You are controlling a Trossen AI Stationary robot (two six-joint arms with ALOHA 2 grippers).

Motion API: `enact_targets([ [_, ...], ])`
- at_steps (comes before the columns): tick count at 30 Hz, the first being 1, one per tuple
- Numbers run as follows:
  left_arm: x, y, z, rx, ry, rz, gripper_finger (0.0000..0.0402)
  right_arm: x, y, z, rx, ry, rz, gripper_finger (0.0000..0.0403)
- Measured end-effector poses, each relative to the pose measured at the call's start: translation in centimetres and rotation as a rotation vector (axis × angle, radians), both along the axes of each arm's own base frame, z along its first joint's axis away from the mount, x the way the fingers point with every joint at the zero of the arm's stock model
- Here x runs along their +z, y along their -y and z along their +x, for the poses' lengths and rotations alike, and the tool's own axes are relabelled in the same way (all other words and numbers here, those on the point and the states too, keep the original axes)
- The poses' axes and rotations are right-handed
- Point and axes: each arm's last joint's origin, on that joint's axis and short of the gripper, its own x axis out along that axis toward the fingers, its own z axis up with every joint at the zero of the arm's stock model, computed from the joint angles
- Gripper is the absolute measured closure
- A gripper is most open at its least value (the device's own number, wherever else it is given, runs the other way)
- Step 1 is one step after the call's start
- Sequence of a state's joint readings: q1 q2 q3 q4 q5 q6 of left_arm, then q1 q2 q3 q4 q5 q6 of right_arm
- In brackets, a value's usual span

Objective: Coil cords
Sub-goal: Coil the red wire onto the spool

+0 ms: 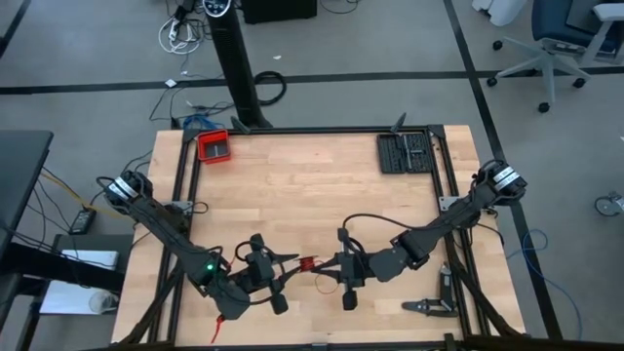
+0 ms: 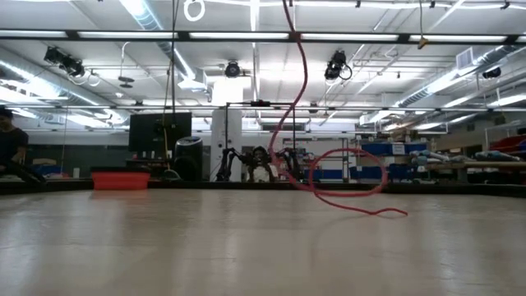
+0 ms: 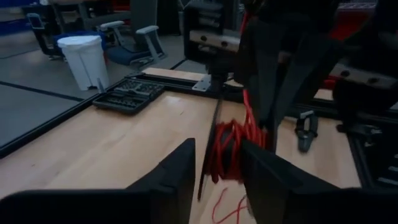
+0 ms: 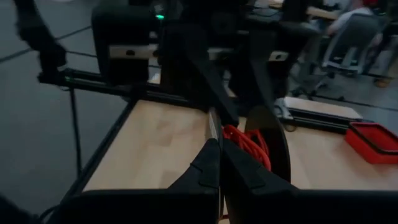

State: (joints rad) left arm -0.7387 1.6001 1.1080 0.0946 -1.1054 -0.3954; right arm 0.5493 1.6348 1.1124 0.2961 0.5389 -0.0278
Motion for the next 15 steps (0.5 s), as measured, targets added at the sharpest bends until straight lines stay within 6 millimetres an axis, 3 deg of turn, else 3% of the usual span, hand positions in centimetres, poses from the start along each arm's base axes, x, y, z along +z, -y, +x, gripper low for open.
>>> enact_targets([
  [15, -0.2, -0.8, 0.4, 0.052, -0.014, 0.024, 0.0265, -1.0, 0.7, -0.4, 0.022, -0.05, -0.048, 0.0403],
])
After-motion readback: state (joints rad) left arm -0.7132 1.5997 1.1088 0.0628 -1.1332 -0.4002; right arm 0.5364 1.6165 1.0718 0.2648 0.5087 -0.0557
